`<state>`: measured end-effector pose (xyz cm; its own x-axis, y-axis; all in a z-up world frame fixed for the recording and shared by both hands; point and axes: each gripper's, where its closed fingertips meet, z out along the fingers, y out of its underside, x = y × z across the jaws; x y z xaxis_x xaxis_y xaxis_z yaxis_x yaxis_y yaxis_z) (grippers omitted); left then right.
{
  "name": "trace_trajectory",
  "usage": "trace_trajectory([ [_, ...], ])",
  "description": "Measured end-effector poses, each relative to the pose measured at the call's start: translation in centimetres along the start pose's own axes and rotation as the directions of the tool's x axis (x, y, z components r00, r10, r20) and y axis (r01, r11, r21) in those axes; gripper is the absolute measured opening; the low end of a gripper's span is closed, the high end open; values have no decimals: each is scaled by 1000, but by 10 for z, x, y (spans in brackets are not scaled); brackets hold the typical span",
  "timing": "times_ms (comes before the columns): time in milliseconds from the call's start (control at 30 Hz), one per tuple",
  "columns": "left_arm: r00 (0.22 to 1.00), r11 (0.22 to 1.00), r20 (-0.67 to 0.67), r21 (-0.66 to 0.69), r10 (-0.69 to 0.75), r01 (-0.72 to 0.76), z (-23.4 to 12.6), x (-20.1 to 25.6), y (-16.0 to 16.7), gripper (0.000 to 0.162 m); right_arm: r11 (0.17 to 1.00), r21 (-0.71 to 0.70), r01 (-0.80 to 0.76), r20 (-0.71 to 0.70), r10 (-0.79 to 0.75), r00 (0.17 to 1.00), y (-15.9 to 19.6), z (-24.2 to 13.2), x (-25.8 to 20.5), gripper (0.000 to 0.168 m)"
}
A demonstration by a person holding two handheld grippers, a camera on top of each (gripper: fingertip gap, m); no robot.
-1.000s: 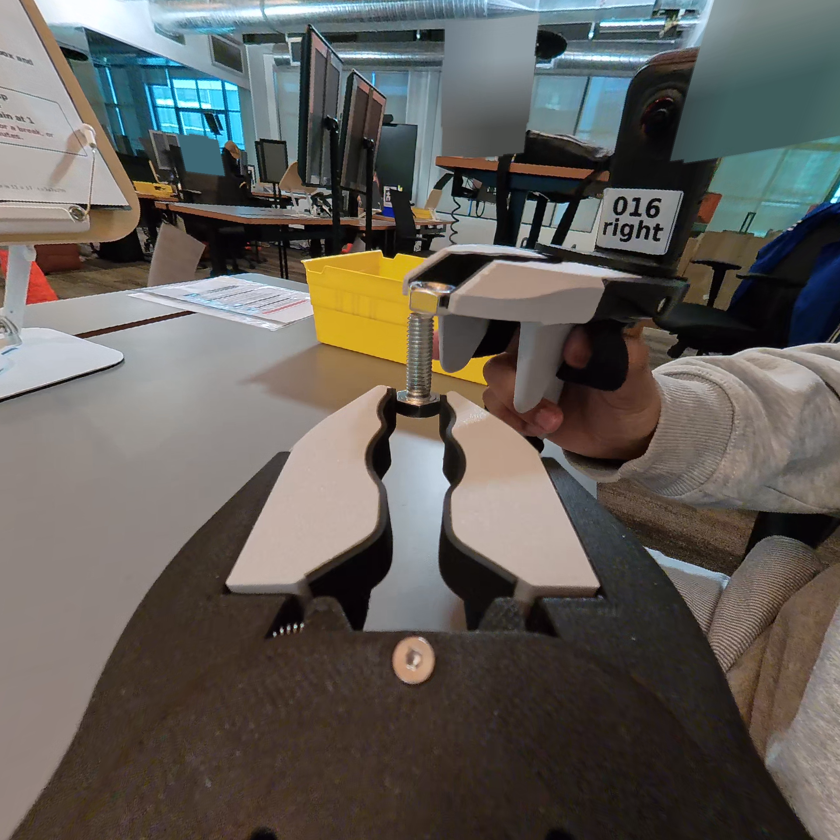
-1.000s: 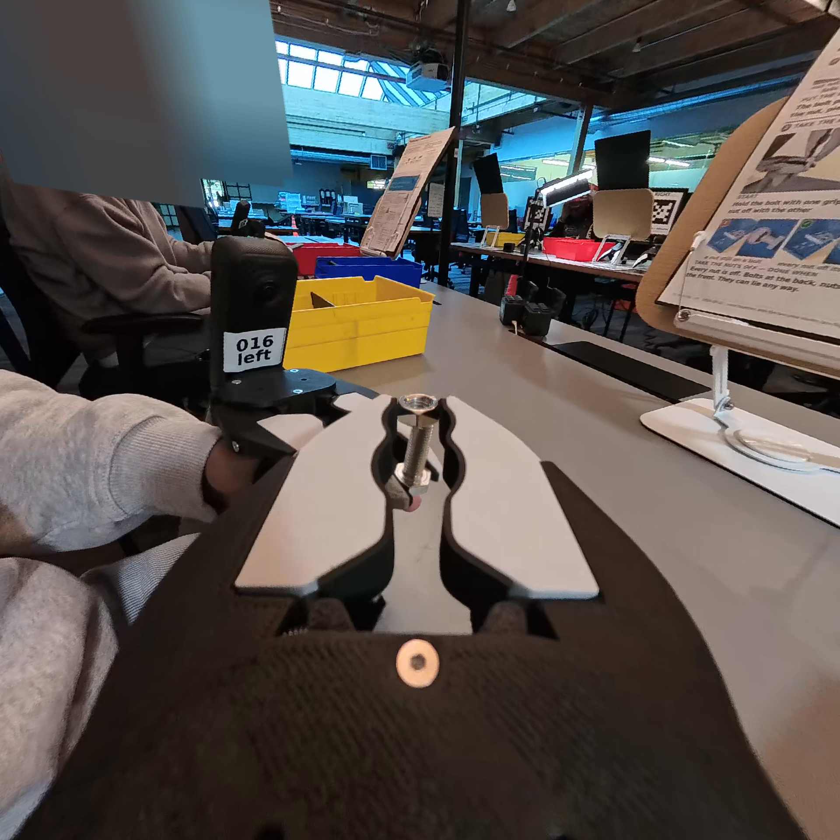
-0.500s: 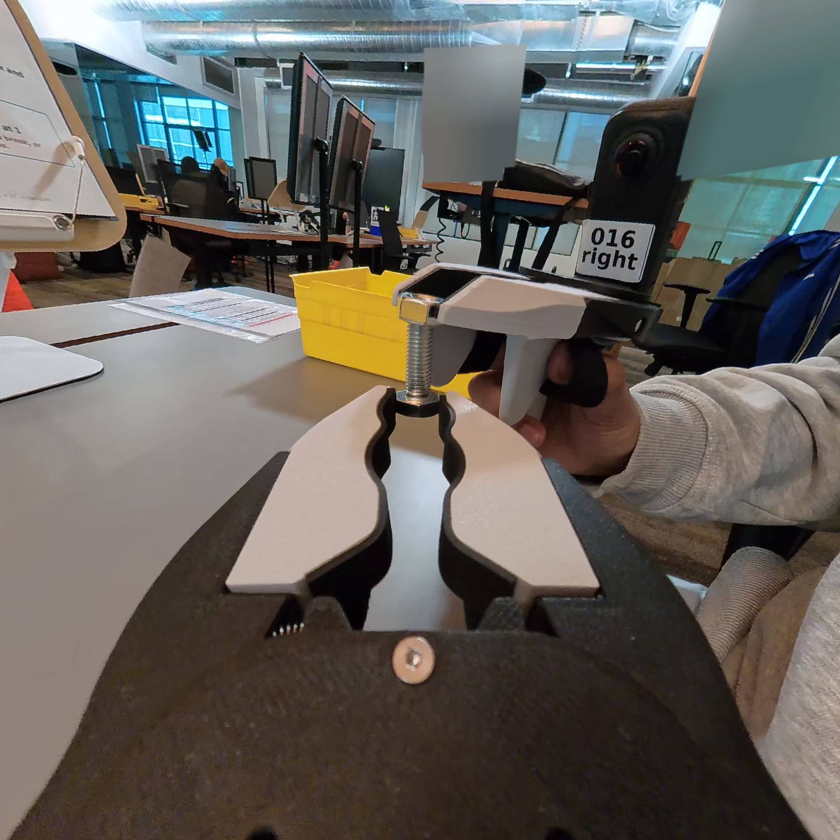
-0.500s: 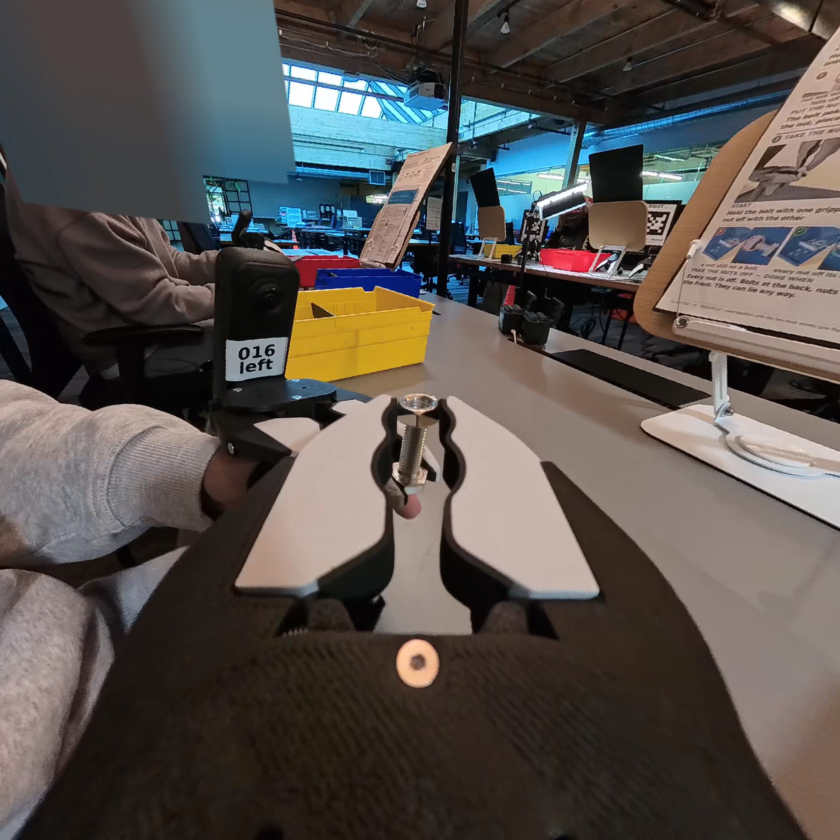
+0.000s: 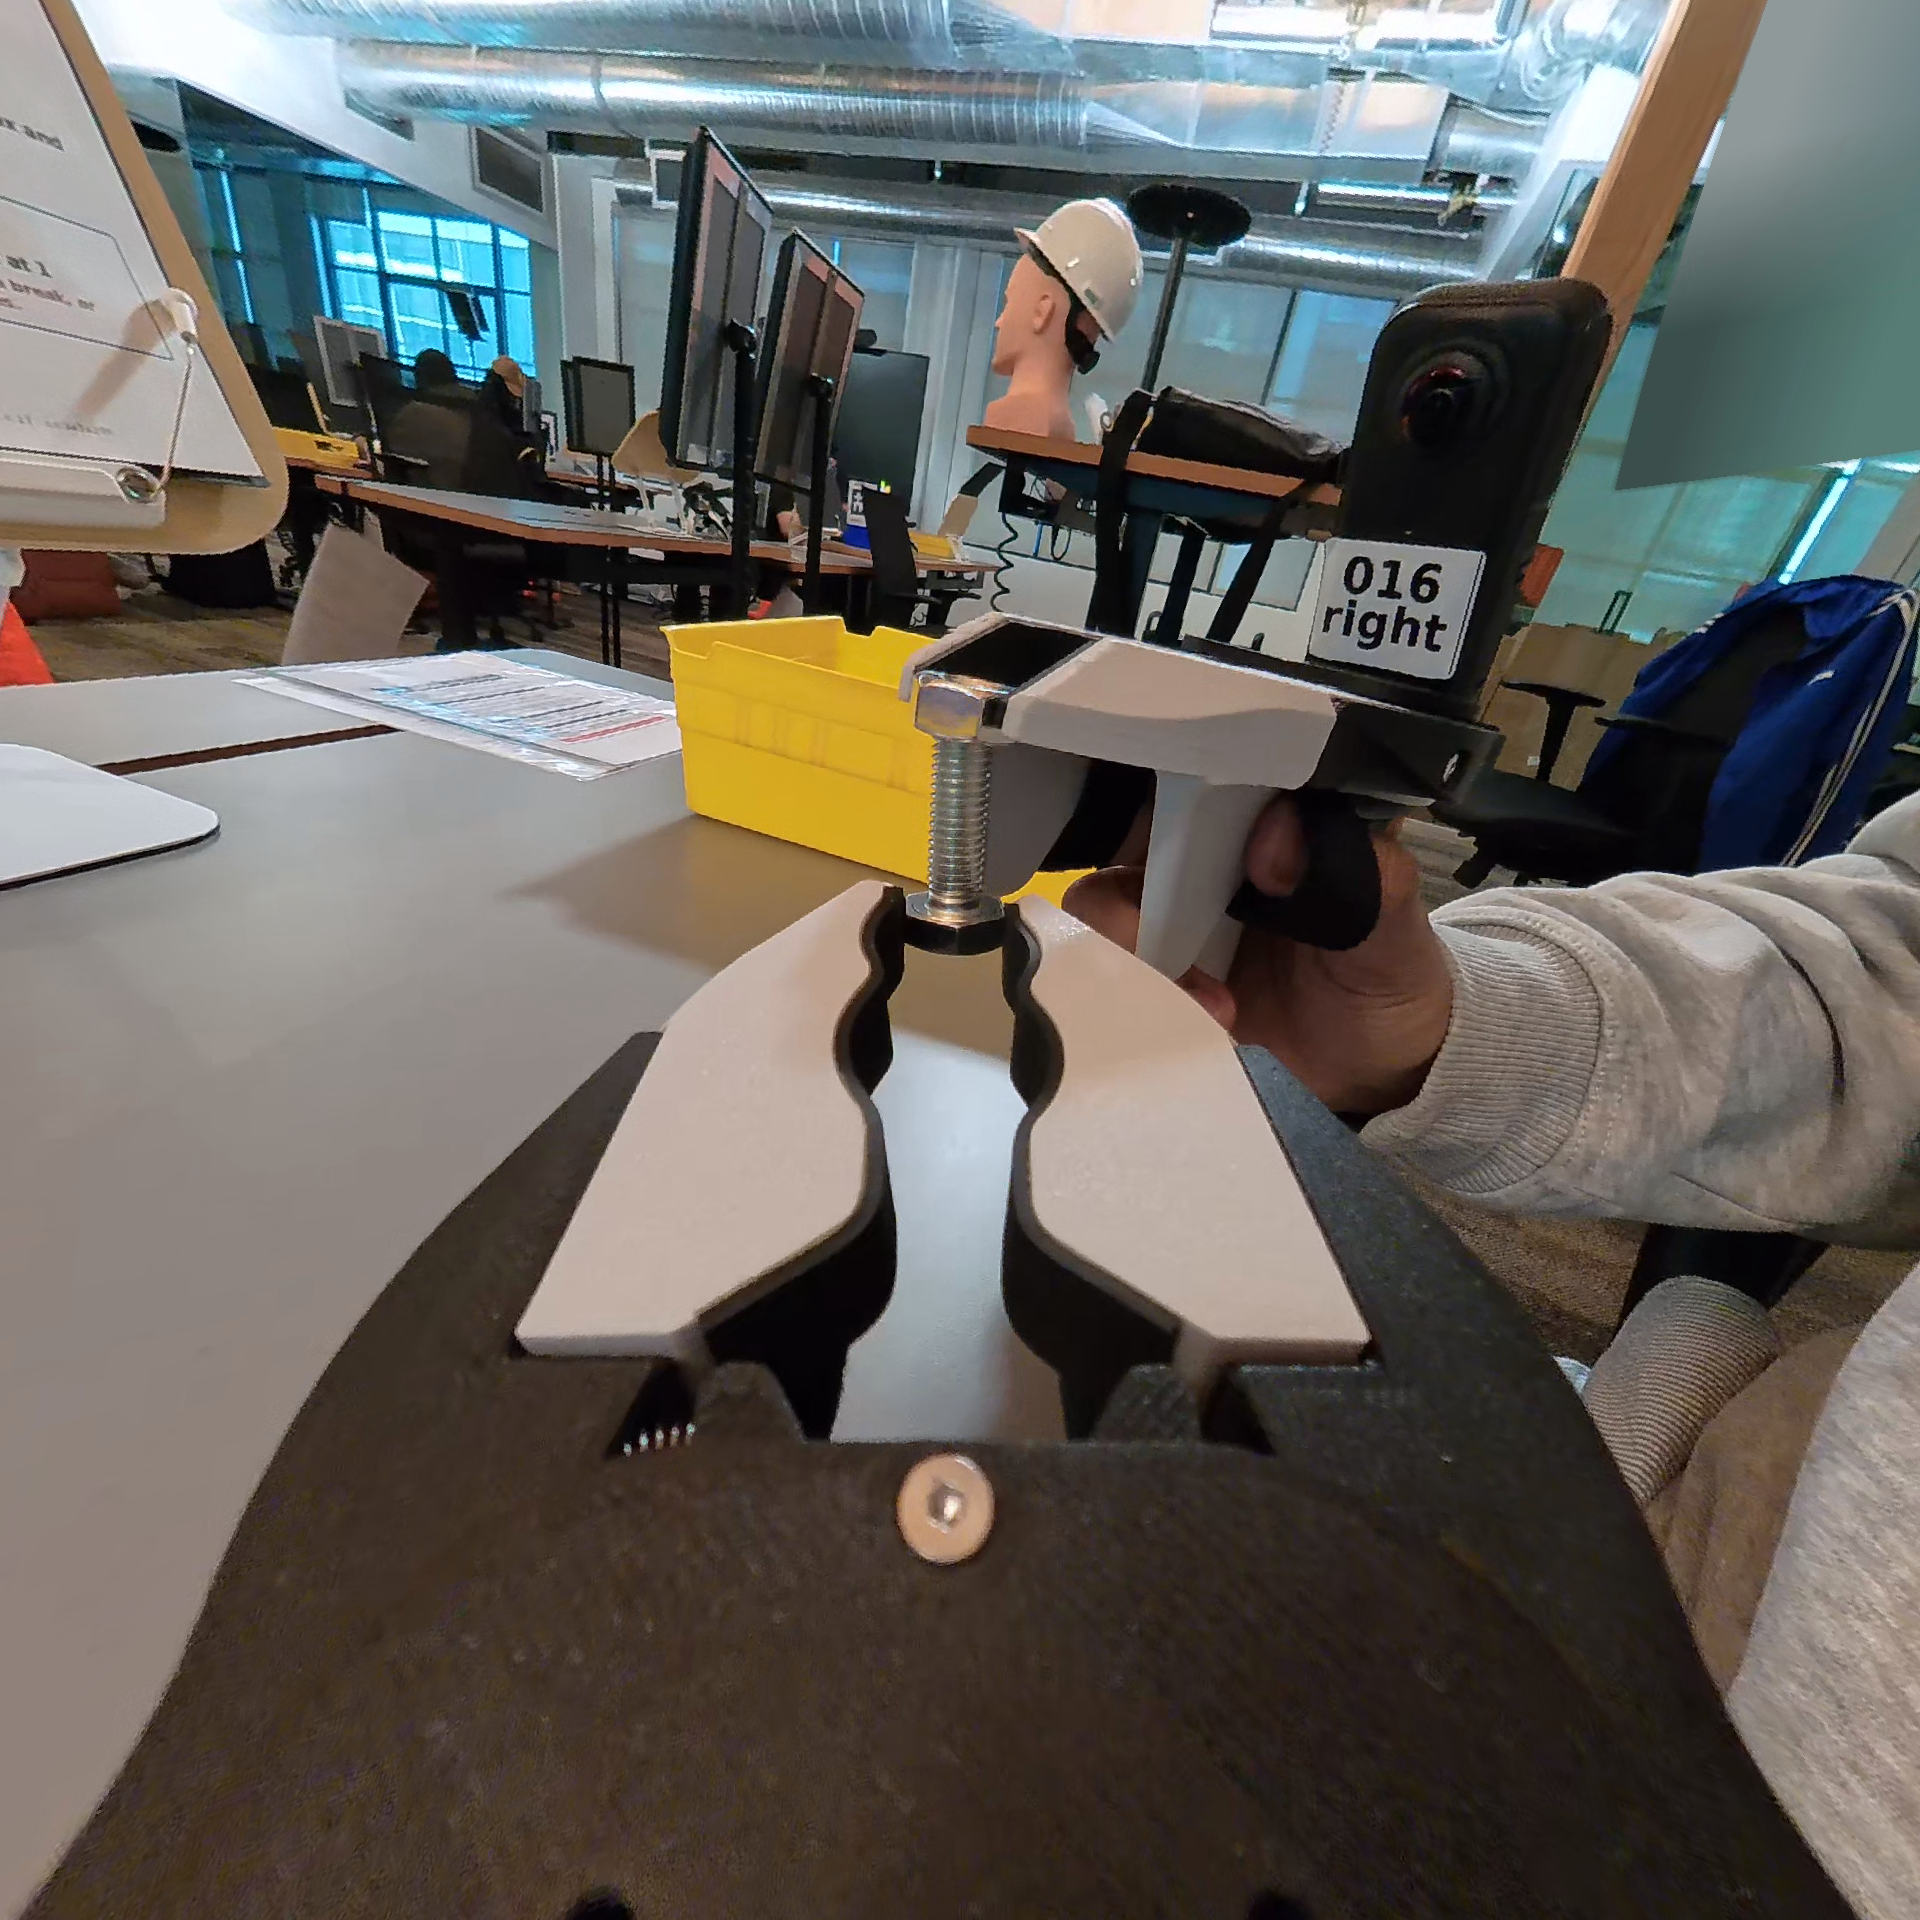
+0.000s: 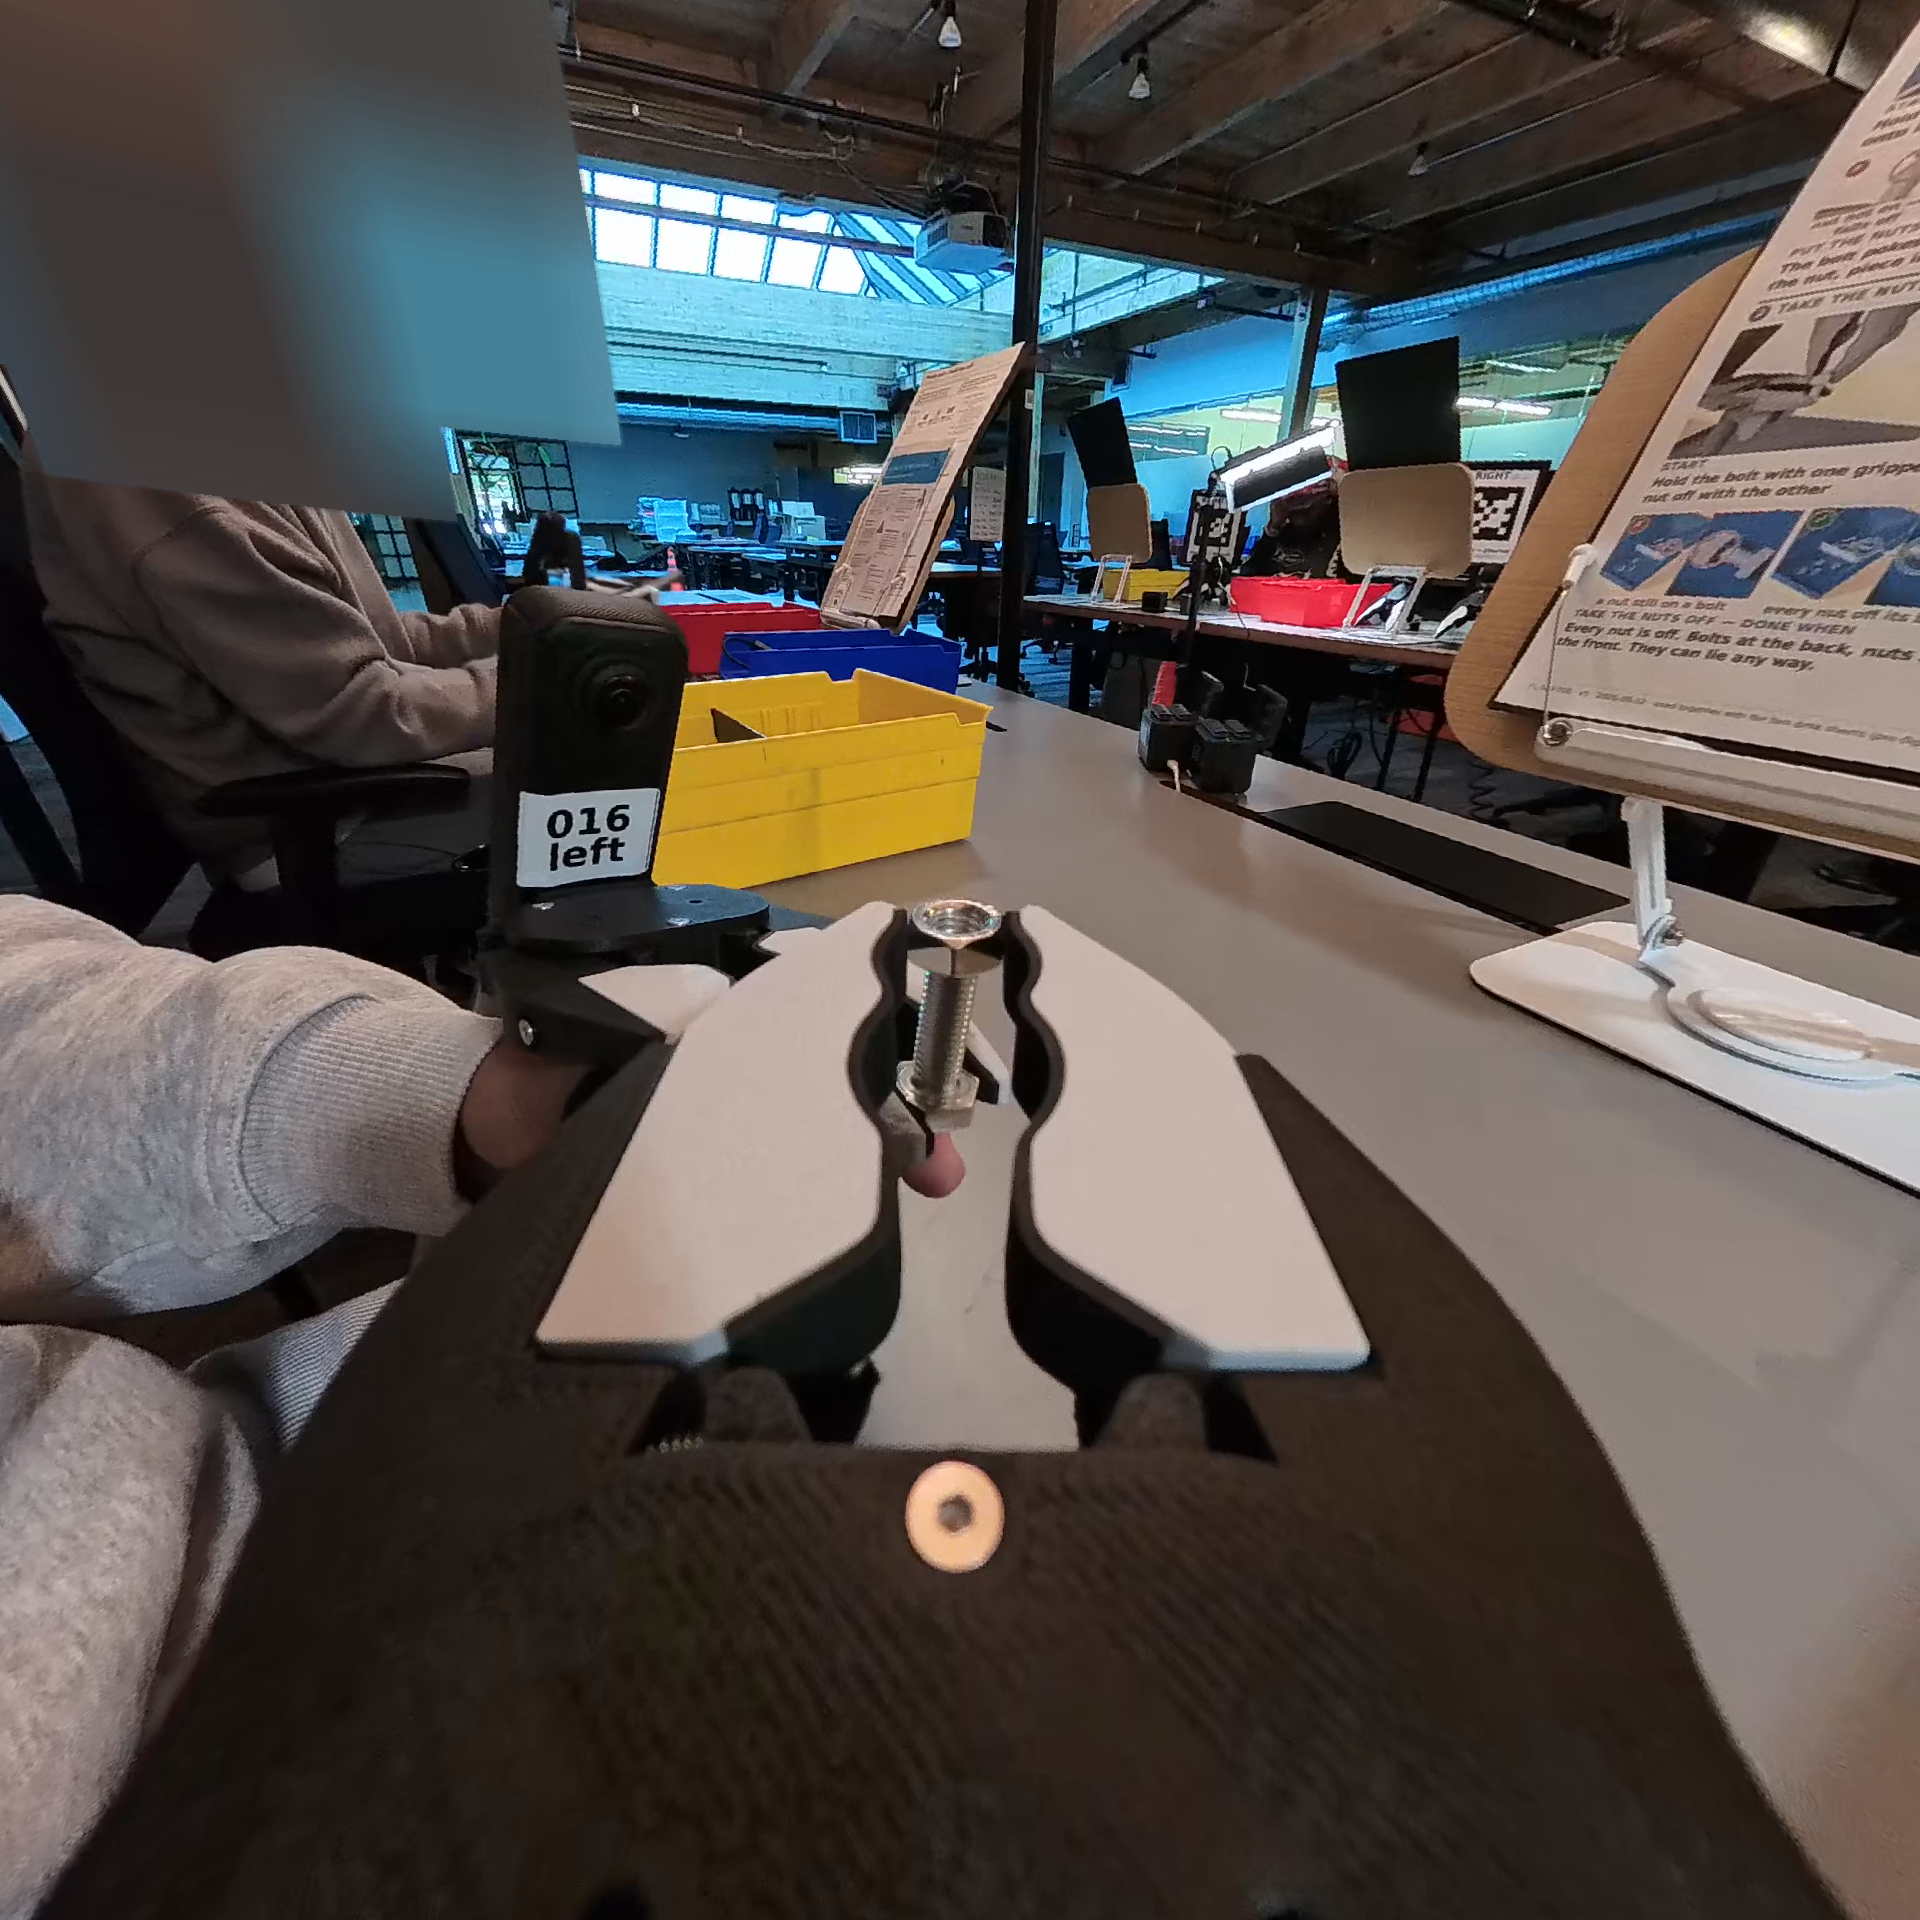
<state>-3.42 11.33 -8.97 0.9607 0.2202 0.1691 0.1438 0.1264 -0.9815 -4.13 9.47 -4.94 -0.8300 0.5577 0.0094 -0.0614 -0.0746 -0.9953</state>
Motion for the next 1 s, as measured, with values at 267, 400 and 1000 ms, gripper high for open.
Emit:
trace_trajectory([
  [267,1000,1000,1,9,-12,12,-1,-1,-2,19,1000,5,21,-1,-21,1000,1,1,-1,26],
  [400,1000,1000,5,11,-11,11,-2,-3,-2,19,1000,7,21,-1,-21,1000,1,1,0,26],
  [1000,999,1000,28,20,-16,16,-5,-10,-5,19,999,21,25,18,-26,1000,-2,0,-4,22],
])
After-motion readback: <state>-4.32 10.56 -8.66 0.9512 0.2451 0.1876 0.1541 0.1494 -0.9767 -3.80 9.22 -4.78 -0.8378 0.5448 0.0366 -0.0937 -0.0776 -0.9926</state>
